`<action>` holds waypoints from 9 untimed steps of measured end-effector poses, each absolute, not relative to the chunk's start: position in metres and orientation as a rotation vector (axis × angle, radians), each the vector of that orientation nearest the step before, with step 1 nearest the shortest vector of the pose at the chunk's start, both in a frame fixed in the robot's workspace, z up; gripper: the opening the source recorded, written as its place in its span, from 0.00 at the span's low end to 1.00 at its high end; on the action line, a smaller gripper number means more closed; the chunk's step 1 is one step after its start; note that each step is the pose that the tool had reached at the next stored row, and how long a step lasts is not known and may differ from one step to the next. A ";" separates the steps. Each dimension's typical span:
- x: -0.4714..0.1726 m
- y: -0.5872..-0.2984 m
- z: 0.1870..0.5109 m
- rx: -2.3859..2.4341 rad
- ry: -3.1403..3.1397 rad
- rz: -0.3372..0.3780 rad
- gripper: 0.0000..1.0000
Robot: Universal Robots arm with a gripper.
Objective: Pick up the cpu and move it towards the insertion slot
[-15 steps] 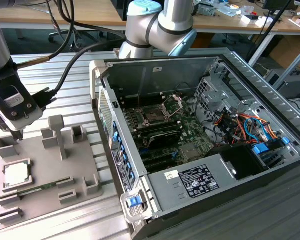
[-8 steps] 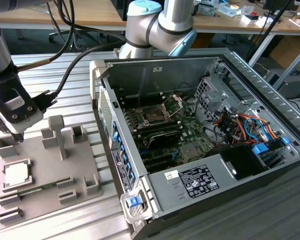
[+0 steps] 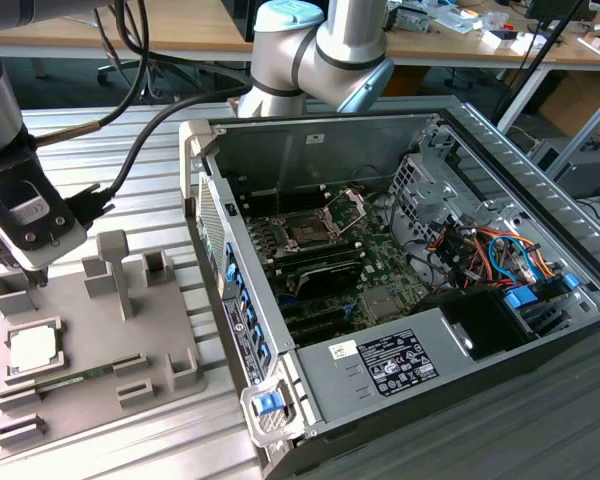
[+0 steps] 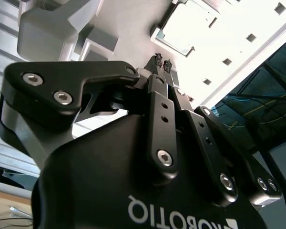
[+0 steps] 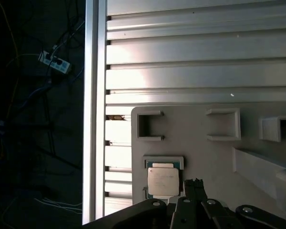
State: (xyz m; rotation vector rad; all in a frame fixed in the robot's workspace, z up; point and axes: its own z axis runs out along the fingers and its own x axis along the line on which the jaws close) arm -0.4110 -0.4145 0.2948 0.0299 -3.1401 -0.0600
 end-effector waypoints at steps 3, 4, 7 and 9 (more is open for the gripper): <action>-0.411 -0.415 0.294 0.030 -3.140 -0.060 0.11; -0.411 -0.415 0.294 0.030 -3.140 -0.060 0.11; -0.411 -0.417 0.293 0.030 -3.140 -0.060 0.11; -0.411 -0.417 0.292 0.030 -3.140 -0.060 0.11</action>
